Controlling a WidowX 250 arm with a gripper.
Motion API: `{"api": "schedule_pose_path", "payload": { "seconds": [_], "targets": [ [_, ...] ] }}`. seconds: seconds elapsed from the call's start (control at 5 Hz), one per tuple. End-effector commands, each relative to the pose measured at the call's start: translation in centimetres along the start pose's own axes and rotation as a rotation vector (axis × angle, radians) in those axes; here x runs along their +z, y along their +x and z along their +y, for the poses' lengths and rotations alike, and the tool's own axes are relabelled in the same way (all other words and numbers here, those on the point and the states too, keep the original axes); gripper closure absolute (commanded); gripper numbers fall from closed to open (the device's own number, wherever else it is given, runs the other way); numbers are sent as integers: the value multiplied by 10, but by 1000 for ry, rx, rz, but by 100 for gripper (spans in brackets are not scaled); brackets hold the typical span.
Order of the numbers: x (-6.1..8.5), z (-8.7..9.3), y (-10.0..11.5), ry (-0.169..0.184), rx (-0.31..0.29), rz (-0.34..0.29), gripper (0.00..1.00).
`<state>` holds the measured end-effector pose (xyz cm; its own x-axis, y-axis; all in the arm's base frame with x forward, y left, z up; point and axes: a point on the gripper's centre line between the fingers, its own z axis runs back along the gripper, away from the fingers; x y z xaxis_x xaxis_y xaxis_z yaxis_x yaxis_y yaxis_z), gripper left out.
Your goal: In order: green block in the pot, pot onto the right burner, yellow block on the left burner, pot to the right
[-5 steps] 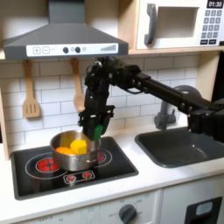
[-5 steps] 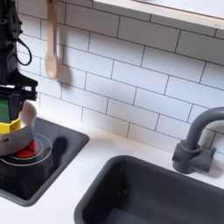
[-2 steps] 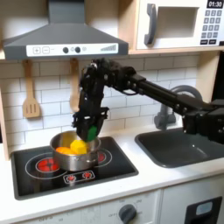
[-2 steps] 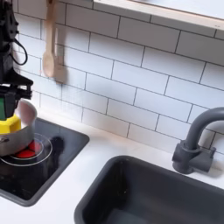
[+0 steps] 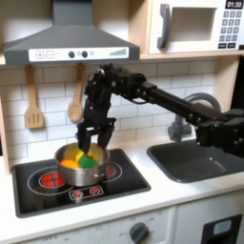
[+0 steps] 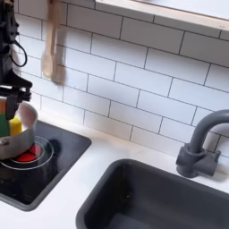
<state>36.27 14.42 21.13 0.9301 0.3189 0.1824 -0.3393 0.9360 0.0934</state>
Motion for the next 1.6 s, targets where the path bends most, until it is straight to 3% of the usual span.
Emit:
{"api": "schedule_pose_path", "payload": {
  "seconds": [0.0,0.2,0.4,1.0,1.4],
  "targets": [
    [-2,-1,-3,0,-8,13,0],
    [-5,-1,-6,-1,-23,23,0],
    [-10,0,-7,7,-12,32,100],
    [-32,-5,-16,10,-21,80,100],
    [-28,-9,-25,0,-41,77,100]
  ]
}}
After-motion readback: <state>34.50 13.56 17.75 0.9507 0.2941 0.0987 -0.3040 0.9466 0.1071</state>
